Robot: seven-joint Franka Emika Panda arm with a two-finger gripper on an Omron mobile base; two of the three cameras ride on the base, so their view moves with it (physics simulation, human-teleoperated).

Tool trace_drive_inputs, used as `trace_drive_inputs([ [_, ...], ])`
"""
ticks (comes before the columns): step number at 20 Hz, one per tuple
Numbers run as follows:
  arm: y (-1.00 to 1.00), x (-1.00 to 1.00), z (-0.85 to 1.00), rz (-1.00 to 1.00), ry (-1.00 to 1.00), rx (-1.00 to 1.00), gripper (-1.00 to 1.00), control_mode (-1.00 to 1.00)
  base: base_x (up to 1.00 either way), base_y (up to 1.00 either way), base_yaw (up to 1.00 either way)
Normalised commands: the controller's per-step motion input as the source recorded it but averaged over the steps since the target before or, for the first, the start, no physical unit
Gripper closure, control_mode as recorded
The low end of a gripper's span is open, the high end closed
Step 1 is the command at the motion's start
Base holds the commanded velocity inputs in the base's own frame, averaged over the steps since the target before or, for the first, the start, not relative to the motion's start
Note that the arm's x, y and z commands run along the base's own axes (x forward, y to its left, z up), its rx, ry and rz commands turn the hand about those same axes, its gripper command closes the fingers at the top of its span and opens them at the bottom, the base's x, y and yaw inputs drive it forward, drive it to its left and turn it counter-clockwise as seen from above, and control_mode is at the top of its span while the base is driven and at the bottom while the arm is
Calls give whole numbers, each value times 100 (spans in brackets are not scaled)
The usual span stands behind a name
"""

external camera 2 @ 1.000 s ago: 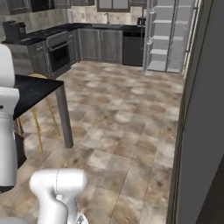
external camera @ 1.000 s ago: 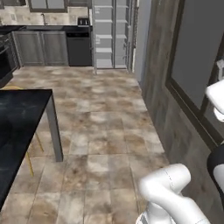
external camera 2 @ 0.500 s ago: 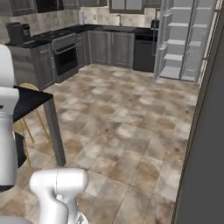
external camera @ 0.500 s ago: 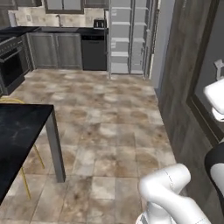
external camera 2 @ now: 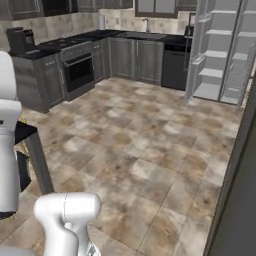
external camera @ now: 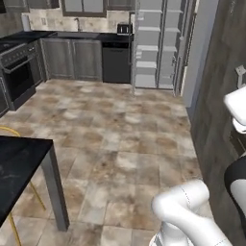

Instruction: There is a bowl on the dining counter. Grab a lemon wedge from the fridge and place it in the bowl. Then get the liquor bottle and glass cup from the cabinet and place them next to the bowl.

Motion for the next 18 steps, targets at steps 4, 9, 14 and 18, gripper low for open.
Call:
trace_drive_inputs([
  [4,0,0,0,0,0,0,-100,100,100,-51,17],
  [9,0,0,0,0,0,0,-100,100,100,-59,12],
  [14,0,0,0,0,0,0,-100,100,100,-55,13],
  [18,0,0,0,0,0,0,-100,100,100,-49,11],
])
